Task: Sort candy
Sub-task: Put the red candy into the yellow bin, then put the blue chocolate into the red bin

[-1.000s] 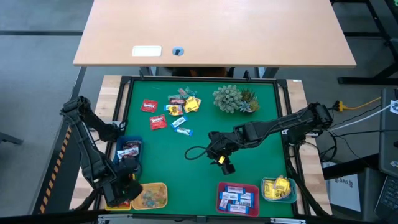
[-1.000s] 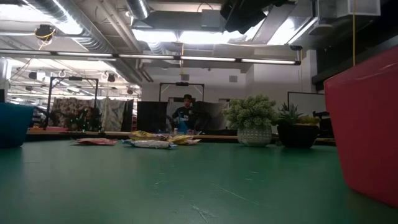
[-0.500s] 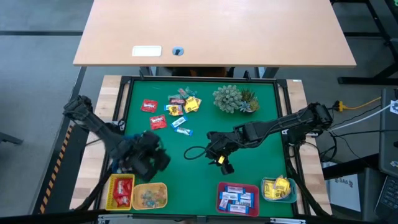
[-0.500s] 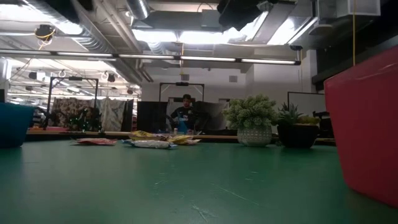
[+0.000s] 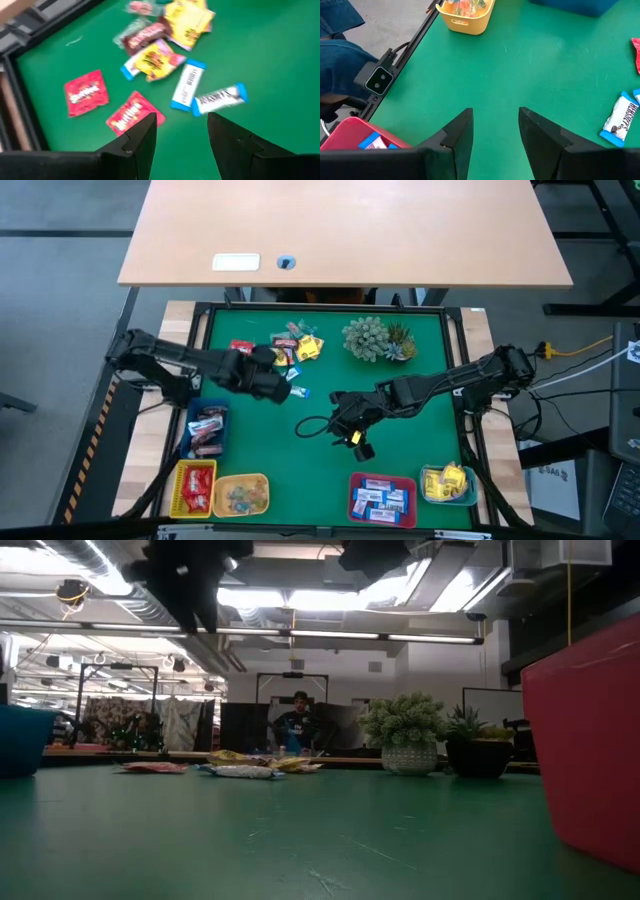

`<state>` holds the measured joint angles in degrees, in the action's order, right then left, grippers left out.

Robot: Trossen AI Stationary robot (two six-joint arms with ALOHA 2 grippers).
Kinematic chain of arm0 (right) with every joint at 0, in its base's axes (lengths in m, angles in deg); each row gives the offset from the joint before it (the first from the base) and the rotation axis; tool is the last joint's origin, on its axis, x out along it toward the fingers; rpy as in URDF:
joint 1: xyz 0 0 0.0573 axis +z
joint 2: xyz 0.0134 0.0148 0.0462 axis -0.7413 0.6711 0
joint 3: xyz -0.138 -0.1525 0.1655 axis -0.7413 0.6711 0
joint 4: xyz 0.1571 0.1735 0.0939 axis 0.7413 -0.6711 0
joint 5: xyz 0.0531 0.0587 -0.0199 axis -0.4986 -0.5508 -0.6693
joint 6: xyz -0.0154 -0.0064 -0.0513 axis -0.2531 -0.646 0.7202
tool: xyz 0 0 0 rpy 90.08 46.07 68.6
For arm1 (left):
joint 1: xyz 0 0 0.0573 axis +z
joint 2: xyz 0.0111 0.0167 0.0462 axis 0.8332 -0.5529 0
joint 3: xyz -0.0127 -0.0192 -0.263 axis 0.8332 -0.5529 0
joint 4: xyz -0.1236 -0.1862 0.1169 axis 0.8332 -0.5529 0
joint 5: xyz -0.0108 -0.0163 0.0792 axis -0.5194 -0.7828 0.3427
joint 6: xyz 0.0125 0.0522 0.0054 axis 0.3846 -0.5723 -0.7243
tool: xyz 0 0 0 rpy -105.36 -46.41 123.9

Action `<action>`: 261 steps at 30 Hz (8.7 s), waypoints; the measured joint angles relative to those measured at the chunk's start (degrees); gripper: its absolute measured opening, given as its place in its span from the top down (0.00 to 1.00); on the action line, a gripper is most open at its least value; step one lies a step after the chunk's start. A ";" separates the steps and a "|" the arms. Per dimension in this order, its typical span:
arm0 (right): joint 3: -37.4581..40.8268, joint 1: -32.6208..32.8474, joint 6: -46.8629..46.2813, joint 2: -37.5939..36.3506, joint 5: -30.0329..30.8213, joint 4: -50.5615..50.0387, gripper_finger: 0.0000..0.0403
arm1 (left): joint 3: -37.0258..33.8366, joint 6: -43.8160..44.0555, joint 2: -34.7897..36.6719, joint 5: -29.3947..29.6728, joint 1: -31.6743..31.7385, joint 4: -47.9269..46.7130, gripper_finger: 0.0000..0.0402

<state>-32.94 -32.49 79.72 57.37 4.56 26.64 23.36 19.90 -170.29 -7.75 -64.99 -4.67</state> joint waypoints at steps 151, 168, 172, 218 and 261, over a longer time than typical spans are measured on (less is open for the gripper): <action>0.04 0.02 -2.05 0.02 0.00 -2.36 0.61 | -22.91 46.19 14.16 -41.02 -44.55 25.75 0.77; 0.02 0.00 -1.90 0.02 16.86 3.20 0.61 | -22.91 23.63 14.16 -6.16 -38.14 28.11 0.67; 0.02 0.00 -1.68 0.02 16.79 4.72 0.61 | -22.91 16.16 14.16 -3.81 -35.45 28.09 0.67; -0.08 -15.91 -2.11 28.78 13.45 26.69 0.26 | -22.84 4.76 14.12 -3.80 -29.75 29.31 0.67; -0.01 -15.76 -2.03 29.08 6.64 26.47 0.66 | -22.91 4.78 14.16 -3.80 -29.79 29.31 0.67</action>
<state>-32.95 -48.25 77.69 86.46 11.20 53.11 0.45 24.68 -156.13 -11.55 -94.78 24.64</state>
